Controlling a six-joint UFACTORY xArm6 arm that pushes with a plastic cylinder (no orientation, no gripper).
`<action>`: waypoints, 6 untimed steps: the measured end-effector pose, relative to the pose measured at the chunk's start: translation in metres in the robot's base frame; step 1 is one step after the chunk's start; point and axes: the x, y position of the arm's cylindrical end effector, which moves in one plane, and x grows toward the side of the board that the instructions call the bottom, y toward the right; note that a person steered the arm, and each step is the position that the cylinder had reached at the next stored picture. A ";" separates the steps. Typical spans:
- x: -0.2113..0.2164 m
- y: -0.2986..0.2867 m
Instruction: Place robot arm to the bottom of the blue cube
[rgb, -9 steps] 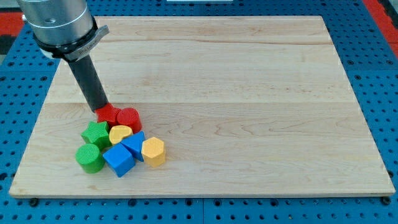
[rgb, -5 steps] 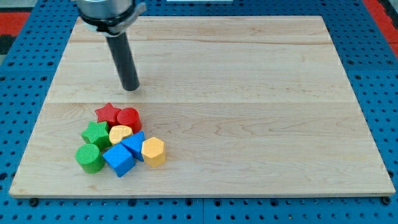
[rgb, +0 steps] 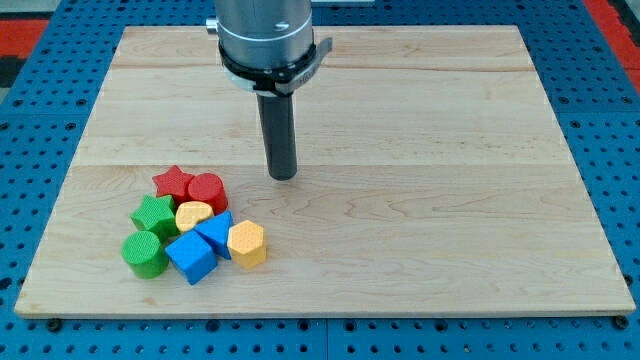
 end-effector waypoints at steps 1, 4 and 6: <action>0.008 0.000; 0.120 0.035; 0.151 -0.039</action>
